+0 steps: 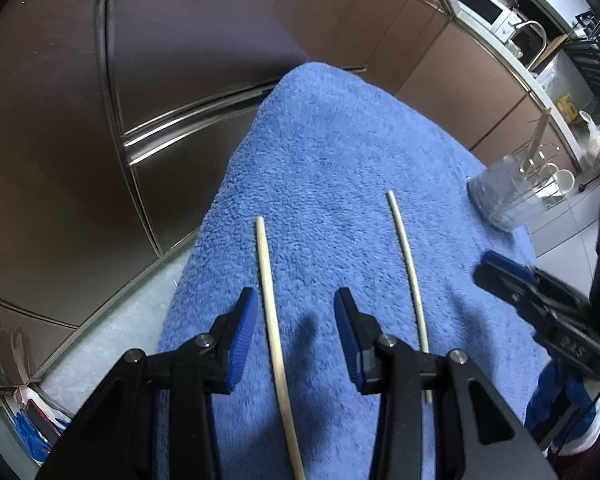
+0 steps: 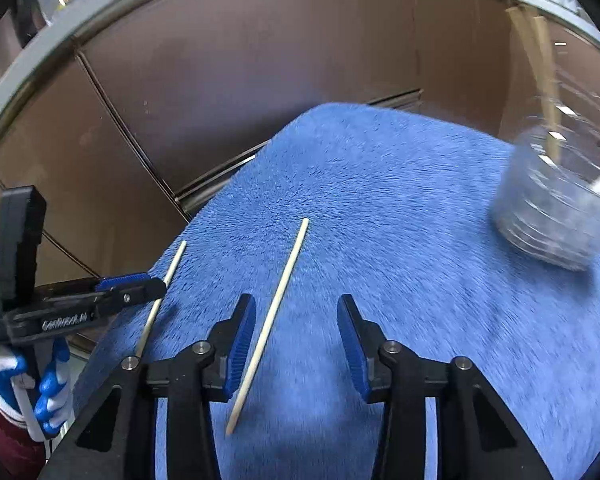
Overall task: Organize utensils
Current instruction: 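Grasp a chopstick with the right tool while the left grasps the other chopstick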
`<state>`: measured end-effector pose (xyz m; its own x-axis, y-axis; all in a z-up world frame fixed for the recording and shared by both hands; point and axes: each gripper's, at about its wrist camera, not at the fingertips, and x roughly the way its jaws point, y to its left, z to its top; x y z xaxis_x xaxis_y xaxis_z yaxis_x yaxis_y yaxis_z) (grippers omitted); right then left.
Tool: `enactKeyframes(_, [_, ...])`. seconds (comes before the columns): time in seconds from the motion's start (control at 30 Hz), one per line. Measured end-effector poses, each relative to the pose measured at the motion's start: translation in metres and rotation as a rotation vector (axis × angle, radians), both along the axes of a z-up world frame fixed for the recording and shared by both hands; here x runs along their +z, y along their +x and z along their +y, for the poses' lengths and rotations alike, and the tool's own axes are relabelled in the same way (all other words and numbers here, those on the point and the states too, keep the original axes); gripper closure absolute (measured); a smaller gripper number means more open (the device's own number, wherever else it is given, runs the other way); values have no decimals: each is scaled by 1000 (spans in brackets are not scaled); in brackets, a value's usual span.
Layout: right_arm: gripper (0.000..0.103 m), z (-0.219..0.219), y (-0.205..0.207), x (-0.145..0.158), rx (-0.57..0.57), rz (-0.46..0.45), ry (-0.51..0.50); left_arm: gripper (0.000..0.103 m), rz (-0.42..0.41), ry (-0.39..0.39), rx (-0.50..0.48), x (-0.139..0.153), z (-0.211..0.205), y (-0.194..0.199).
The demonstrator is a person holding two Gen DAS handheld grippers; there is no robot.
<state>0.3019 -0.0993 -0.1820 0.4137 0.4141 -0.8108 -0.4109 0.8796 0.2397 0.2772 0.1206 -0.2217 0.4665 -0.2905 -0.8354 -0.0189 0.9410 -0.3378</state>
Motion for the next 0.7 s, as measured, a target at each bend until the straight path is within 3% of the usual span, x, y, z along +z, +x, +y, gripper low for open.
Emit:
enactKeyframes(0.17, [79, 22, 33, -14, 25, 67, -29, 70, 39, 1, -18, -9, -1, 14])
enactKeyframes(0.4, [81, 43, 63, -36, 20, 156, -106, 79, 74, 18, -34, -12, -2, 28])
enactKeyframes(0.7, [94, 56, 66, -39, 5, 146, -197, 91, 80, 98, -31, -14, -10, 29])
